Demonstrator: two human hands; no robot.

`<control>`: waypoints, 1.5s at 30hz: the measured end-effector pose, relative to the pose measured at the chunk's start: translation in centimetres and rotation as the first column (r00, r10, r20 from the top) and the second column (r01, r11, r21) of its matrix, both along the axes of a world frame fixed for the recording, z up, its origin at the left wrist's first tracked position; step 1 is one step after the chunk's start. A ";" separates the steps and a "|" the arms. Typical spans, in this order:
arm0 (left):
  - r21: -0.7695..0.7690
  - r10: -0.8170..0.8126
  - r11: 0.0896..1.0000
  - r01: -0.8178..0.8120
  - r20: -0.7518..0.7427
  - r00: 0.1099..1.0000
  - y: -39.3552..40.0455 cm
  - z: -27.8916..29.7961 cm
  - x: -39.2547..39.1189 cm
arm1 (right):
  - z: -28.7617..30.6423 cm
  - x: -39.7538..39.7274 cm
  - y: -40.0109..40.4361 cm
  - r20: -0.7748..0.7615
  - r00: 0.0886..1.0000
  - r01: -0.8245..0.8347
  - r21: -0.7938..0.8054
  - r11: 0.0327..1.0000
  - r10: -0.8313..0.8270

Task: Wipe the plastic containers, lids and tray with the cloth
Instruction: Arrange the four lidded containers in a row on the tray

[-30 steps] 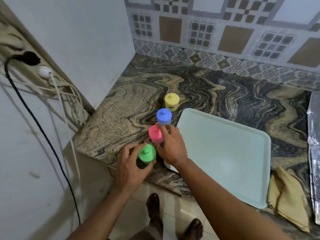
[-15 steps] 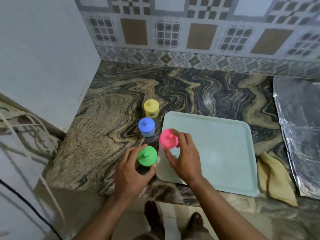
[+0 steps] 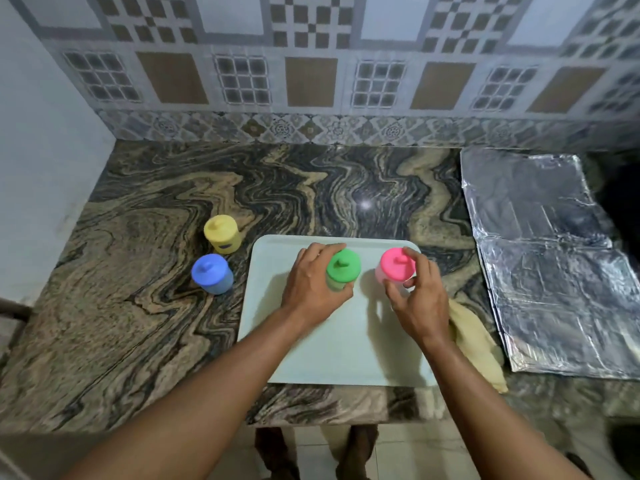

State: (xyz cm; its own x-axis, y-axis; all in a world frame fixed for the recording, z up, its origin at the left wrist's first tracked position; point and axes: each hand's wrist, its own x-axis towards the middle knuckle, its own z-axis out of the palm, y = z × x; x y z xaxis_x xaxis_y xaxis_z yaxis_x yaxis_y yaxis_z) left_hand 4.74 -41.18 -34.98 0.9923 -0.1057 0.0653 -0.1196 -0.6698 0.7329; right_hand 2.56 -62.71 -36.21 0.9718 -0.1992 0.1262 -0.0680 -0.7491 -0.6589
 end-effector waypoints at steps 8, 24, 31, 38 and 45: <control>0.129 -0.038 0.991 0.040 -0.020 0.999 -4.0 -1.2 2.8 | -1.4 1.5 -3.3 -0.056 0.997 -0.043 0.015 0.999 0.044; 0.178 -0.002 0.984 0.005 -0.019 1.000 -2.7 0.5 1.4 | 0.0 1.9 -4.7 -0.034 0.994 -0.105 -0.026 0.994 0.105; 0.079 0.196 0.974 -0.213 0.177 0.964 5.3 2.7 -2.1 | 4.3 1.7 0.2 0.202 0.966 -0.142 -0.117 0.983 0.163; 0.178 0.435 0.855 -0.488 0.267 0.860 15.6 1.7 -3.6 | 5.2 5.2 13.8 0.160 0.873 -0.446 -0.117 0.887 0.460; 0.232 0.399 0.888 -0.397 0.038 0.916 19.0 -0.3 -2.3 | 2.4 9.9 25.0 -0.081 0.773 -0.634 -0.109 0.766 0.629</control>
